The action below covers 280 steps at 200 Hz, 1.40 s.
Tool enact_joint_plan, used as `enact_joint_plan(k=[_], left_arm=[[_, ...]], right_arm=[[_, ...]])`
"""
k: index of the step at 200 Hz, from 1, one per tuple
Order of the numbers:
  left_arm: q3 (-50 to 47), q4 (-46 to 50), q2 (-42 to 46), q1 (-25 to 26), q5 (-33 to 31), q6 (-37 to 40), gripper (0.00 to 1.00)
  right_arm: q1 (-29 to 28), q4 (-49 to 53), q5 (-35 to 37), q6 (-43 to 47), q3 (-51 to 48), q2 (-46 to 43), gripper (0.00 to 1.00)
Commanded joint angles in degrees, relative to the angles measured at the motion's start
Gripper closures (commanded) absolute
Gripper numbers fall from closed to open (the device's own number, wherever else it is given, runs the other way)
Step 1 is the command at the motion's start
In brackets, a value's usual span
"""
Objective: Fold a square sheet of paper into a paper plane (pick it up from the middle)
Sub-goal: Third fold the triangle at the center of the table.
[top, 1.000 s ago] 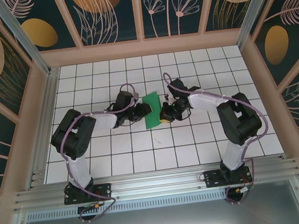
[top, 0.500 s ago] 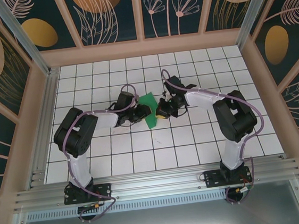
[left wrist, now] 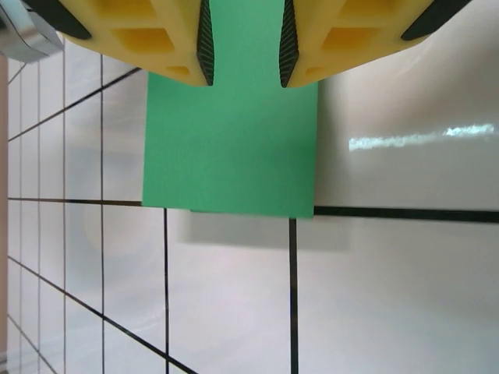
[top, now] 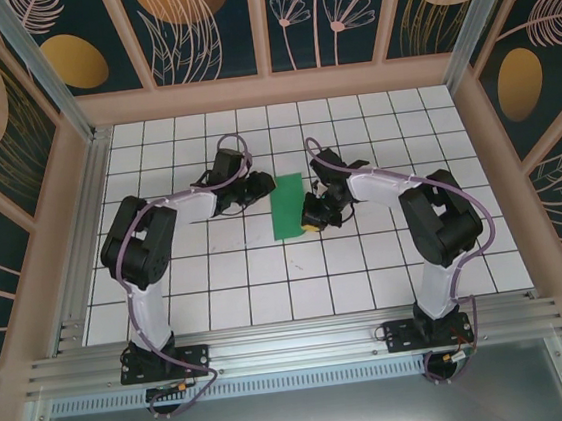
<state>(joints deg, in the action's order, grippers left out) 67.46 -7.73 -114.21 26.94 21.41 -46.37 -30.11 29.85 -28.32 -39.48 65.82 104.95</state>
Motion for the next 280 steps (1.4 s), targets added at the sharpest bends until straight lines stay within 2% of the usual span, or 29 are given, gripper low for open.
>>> enact_joint_plan(k=[1,50,142,280], left_arm=[[1.91,3.83,-3.17,0.13,0.88,3.49,0.71],[2.76,2.02,-5.01,0.13,4.96,3.41,0.73],[2.24,4.66,-6.46,0.2,3.29,3.39,0.77],[4.17,8.74,-8.81,0.31,1.45,5.57,0.81]], right_arm=[[-0.48,2.64,0.33,1.17,-0.3,-1.41,0.97],[-0.48,2.75,0.19,0.99,0.09,-1.27,0.97],[-0.48,0.86,-0.85,-1.84,5.73,0.29,0.97],[-0.65,-9.8,-3.76,-6.75,9.68,7.76,0.97]])
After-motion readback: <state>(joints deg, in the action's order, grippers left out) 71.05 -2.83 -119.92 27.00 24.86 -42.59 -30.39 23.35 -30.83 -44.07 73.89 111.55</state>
